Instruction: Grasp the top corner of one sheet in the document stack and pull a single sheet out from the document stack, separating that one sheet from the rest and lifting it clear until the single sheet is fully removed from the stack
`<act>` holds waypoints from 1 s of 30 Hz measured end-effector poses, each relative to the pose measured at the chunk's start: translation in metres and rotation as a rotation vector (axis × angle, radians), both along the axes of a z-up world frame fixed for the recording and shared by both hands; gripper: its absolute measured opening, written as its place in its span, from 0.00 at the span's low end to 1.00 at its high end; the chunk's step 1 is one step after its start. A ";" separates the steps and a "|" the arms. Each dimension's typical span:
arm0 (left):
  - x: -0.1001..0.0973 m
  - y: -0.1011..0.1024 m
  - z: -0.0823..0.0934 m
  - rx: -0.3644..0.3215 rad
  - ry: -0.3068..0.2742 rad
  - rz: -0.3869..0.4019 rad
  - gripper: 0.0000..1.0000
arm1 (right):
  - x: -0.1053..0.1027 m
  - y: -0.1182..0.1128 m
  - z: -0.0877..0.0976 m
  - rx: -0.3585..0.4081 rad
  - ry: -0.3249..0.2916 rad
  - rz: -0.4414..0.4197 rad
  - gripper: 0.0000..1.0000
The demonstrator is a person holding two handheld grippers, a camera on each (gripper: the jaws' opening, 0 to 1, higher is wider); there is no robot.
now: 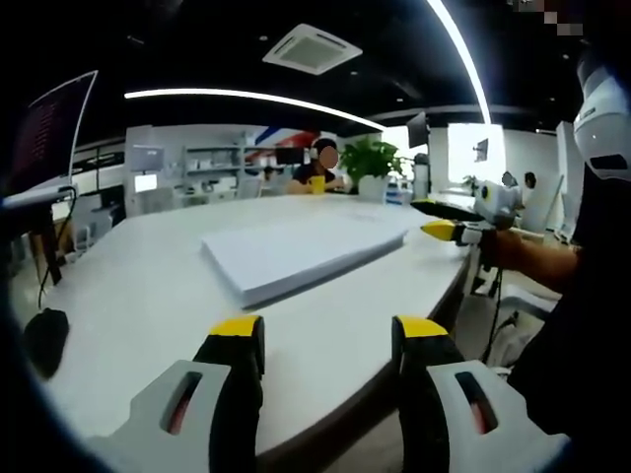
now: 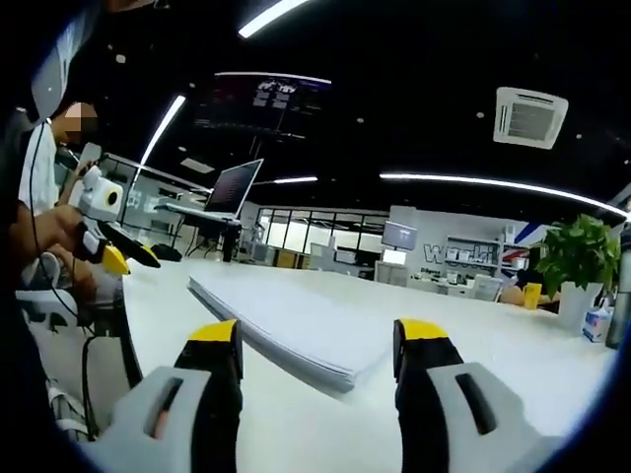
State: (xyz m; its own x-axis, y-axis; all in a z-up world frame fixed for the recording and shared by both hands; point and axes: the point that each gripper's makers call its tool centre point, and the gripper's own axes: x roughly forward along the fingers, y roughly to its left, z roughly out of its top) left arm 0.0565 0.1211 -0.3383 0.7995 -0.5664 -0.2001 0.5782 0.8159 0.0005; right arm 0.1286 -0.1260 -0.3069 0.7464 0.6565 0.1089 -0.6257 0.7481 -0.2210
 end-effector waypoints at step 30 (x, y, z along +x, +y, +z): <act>0.032 -0.013 0.028 0.215 -0.040 -0.138 0.53 | -0.006 0.002 0.008 0.062 -0.021 0.063 0.55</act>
